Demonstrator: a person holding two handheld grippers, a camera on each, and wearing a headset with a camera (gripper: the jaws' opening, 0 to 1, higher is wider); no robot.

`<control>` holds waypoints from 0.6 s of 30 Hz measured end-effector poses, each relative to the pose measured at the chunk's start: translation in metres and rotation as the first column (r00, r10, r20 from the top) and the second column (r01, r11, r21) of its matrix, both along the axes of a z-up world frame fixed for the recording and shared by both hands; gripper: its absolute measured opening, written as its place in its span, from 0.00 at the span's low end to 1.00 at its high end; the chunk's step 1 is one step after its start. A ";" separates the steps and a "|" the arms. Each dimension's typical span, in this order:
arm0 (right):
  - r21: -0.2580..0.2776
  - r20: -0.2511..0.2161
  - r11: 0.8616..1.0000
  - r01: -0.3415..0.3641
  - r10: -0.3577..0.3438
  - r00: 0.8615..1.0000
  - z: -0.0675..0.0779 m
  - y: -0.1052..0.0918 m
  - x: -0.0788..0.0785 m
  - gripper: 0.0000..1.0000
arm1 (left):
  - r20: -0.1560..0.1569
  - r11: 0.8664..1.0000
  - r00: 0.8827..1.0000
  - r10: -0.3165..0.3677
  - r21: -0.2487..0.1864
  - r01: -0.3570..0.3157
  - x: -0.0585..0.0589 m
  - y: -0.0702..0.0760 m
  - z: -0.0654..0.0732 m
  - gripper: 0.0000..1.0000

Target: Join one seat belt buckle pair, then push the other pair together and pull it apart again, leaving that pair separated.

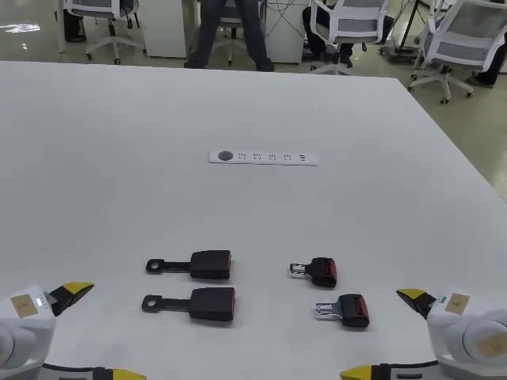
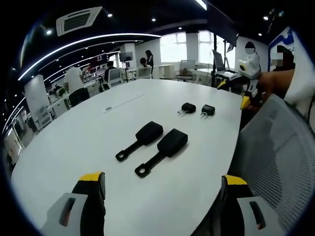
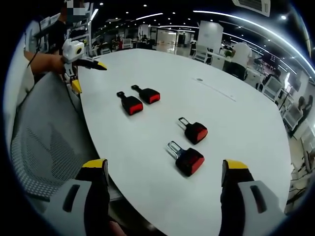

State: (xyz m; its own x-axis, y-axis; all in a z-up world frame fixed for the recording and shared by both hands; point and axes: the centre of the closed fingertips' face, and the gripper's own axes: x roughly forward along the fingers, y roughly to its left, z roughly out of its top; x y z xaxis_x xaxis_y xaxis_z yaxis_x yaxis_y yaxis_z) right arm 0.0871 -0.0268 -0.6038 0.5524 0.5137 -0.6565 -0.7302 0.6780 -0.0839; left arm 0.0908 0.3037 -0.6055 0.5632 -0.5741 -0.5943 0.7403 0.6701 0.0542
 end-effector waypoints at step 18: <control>0.003 -0.014 1.000 -0.014 0.014 1.000 -0.004 -0.003 0.008 0.90 | -0.044 0.999 0.998 0.034 -0.020 -0.035 0.005 0.011 -0.002 0.97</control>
State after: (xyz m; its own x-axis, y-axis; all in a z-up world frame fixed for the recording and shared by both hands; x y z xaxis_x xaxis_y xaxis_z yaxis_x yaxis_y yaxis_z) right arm 0.0953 -0.0300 -0.6075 0.5359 0.5232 -0.6626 -0.7409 0.6677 -0.0720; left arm 0.0959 0.3145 -0.6078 0.5566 -0.5675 -0.6068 0.7183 0.6957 0.0083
